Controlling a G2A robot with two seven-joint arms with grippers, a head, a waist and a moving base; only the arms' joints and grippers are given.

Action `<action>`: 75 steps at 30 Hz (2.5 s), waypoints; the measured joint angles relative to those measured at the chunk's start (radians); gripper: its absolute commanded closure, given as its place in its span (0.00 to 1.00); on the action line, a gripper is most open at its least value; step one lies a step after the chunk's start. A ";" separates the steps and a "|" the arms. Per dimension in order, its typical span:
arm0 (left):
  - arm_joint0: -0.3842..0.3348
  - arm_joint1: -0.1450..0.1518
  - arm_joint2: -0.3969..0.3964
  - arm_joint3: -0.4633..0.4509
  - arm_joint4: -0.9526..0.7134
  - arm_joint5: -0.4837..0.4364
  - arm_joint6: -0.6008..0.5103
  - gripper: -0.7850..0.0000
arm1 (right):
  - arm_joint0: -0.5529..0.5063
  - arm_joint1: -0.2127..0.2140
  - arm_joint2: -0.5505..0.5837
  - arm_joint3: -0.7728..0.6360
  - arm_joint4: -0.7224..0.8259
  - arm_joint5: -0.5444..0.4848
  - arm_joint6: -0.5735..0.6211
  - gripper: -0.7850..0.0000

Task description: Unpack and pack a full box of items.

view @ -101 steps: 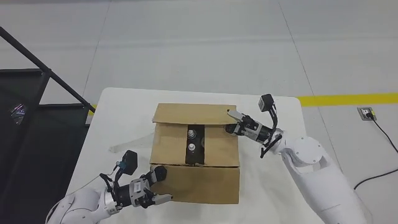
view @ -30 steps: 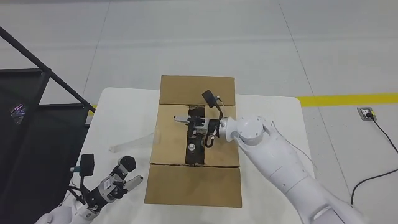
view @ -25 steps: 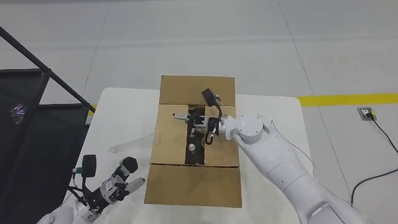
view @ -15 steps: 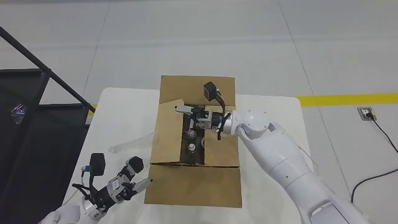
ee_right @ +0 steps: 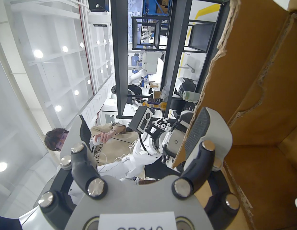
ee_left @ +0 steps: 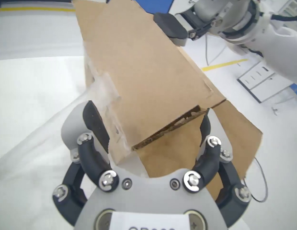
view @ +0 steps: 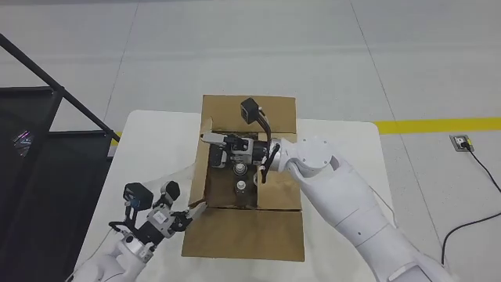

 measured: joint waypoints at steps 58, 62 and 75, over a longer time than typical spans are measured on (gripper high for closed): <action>0.047 -0.034 -0.230 0.105 -0.206 0.076 0.029 0.00 | -0.377 0.140 0.342 -0.504 -0.364 -0.207 0.091 0.00; 0.071 -0.033 -0.269 0.010 -0.224 0.055 0.024 0.00 | -0.415 0.151 0.376 -0.538 -0.404 -0.219 0.058 0.00; -0.050 -0.029 -0.116 -0.201 -0.319 -0.095 -0.263 0.00 | -0.603 0.195 0.560 -0.600 -0.378 -0.314 -0.032 0.00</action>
